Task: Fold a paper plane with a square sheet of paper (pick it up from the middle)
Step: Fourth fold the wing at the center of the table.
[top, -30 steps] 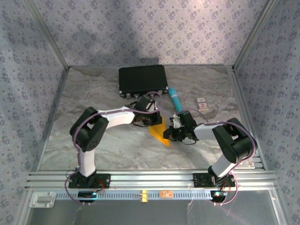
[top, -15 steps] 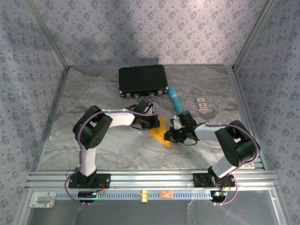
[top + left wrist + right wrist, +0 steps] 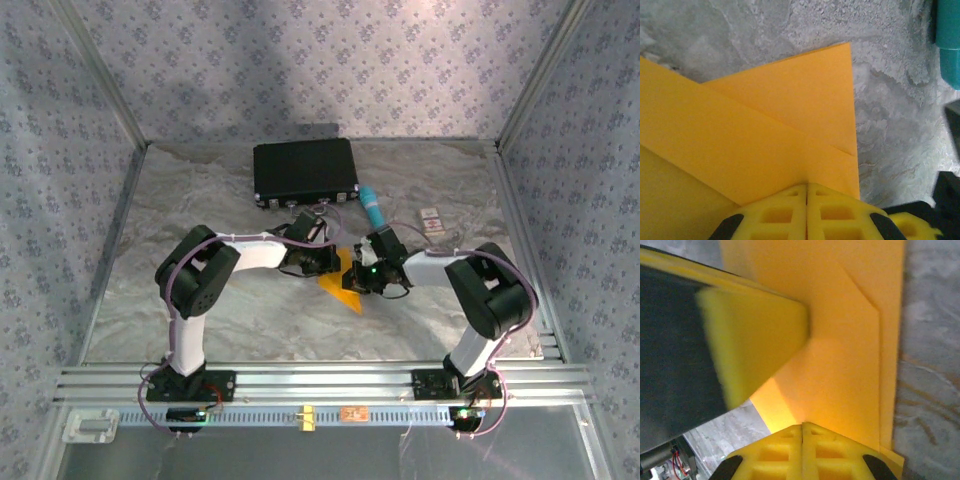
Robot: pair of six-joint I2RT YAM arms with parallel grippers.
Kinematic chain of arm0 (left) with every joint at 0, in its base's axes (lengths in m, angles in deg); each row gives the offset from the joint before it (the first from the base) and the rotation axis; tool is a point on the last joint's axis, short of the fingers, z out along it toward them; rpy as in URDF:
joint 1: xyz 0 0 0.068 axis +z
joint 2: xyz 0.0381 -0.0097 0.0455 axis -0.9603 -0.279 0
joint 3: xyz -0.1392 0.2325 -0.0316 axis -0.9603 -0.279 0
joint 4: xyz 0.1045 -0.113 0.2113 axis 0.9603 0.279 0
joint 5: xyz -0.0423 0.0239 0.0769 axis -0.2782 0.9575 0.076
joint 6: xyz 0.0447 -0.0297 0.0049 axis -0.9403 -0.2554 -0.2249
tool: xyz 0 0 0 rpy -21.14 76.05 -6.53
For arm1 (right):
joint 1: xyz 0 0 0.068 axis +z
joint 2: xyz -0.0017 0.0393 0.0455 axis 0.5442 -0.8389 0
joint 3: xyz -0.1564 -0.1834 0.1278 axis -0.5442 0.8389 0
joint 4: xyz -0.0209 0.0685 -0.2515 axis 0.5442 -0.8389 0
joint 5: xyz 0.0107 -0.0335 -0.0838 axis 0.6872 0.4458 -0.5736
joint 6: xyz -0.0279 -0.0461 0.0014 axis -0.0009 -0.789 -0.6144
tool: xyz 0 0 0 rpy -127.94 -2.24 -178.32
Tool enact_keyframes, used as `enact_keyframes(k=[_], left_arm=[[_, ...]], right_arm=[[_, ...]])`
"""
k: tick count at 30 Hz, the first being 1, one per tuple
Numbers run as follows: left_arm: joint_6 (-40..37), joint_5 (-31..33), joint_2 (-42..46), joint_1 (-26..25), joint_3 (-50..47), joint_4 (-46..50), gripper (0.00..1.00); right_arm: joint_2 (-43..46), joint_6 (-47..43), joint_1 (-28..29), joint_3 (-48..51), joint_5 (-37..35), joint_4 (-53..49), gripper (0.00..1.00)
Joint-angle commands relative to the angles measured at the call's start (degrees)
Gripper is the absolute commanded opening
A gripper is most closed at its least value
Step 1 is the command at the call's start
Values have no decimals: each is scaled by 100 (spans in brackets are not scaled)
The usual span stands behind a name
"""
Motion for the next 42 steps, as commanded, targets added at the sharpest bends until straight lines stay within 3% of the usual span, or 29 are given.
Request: enact_keyframes(k=[1, 10, 25, 42], left_arm=[[-62, 395, -215, 37, -184, 389, 7], [-56, 426, -207, 80, -217, 415, 7], [-44, 399, -161, 112, -262, 422, 8], [85, 287, -44, 122, -374, 303, 7]], right_arm=[[-39, -115, -19, 292, -88, -321, 1], [1064, -114, -27, 1179, -27, -561, 2], [2165, 324, 32, 2103, -402, -665, 3], [2882, 254, -78, 1636, -644, -1311, 5]])
